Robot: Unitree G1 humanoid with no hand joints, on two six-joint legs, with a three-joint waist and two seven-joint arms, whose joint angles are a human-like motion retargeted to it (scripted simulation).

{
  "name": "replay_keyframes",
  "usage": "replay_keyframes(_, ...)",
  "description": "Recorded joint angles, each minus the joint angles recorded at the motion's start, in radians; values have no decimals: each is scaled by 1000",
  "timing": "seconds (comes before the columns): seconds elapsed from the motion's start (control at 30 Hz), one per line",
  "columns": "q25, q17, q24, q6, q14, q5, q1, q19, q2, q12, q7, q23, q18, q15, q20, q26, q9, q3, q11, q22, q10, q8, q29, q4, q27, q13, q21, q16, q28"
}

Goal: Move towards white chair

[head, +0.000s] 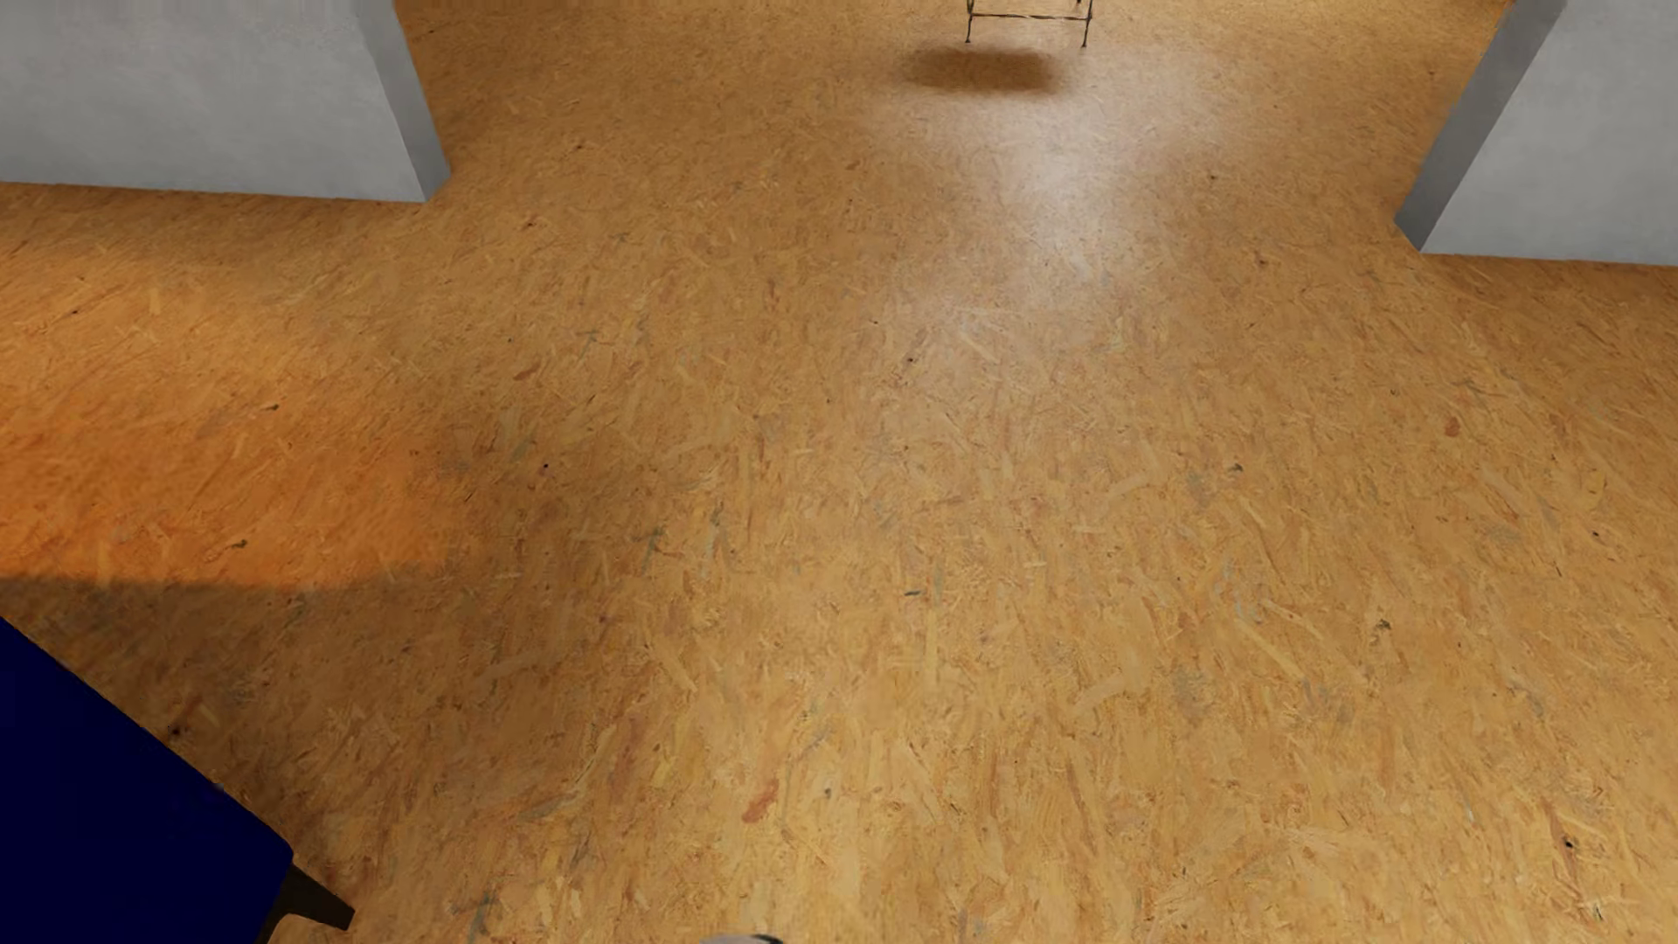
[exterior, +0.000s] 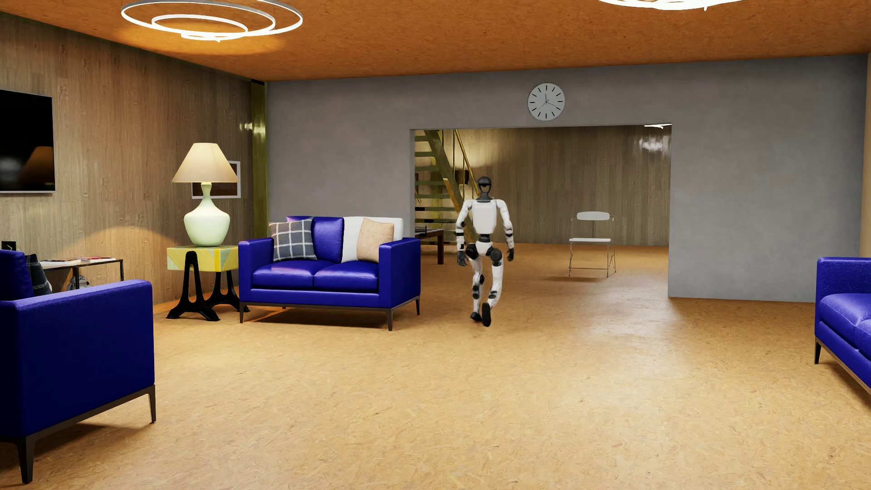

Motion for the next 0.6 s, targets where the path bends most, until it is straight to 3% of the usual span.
replay_keyframes(0.03, 0, 12, 0, -4, -51, -15, 98, 0, -100, -30, 0, 85, 0, -159, 33, 0, 22, -46, 170, -51, -26, 0, 0, -21, 0, -5, 62, 13, 0)
replay_keyframes(0.07, 0, 8, 0, 21, -104, 0, 191, 0, -186, -67, 0, 149, 0, -313, 66, 0, 23, -125, 248, -94, -50, 0, 0, -22, 0, 15, 97, 12, 0)
replay_keyframes(0.1, 0, 5, 0, 41, -157, 8, 282, 0, -265, -116, 0, 197, 0, -386, 85, 0, 21, -192, 246, -135, -83, 0, 0, -14, 0, 49, 129, 17, 0)
replay_keyframes(0.2, 0, -21, 0, 82, -354, 28, 524, 0, -428, -237, 0, 235, 0, -377, 253, 0, 5, -349, -155, -323, -196, 0, 0, 46, 0, 178, 159, 50, 0)
replay_keyframes(0.27, 0, -35, 0, 72, -482, 7, 647, 0, -482, -322, 0, 236, 0, -174, 390, 0, -19, -401, -543, -397, -257, 0, 0, 51, 0, 230, 162, 57, 0)
replay_keyframes(0.3, 0, -39, 0, 73, -520, 1, 675, 0, -505, -360, 0, 236, 0, 172, 442, 0, -36, -423, -607, -429, -256, 0, 0, 67, 0, 241, 166, 62, 0)
replay_keyframes(0.33, 0, -37, 0, 74, -533, -2, 683, 0, -530, -386, 0, 250, 0, 377, 487, 0, -46, -452, -1050, -466, -238, 0, 0, 87, 0, 242, 169, 69, 0)
replay_keyframes(0.37, 0, -28, 0, 71, -521, 2, 726, 0, -578, -401, 0, 269, 0, 377, 493, 0, -57, -449, -666, -470, -230, 0, 0, 87, 0, 251, 133, 69, 0)
replay_keyframes(0.4, 0, -20, 0, 77, -479, 25, 749, 0, -584, -387, 0, 280, 0, 111, 512, 0, -57, -469, -593, -487, -184, 0, 0, 119, 0, 249, 118, 67, 0)
replay_keyframes(0.47, 0, -14, 0, 94, -262, 119, 715, 0, -576, -304, 0, 307, 0, -176, 546, 0, -84, -450, -471, -474, 60, 0, 0, 171, 0, 258, 107, 32, 0)
replay_keyframes(0.53, 0, -8, 0, 110, -85, 136, 587, 0, -417, -258, 0, 261, 0, -314, 514, 0, -37, -430, -390, -343, 470, 0, 0, 210, 0, 226, 73, -24, 0)
replay_keyframes(0.57, 0, -5, 0, 104, -85, 148, 496, 0, -365, -267, 0, 271, 0, -345, 446, 0, -22, -401, -396, -242, 647, 0, 0, 199, 0, 181, 57, -36, 0)
replay_keyframes(0.6, 0, -13, 0, 99, -81, 176, 413, 0, -321, -268, 0, 186, 0, -346, 272, 0, -8, -334, -432, -194, 728, 0, 0, 210, 0, 135, 69, -9, 0)
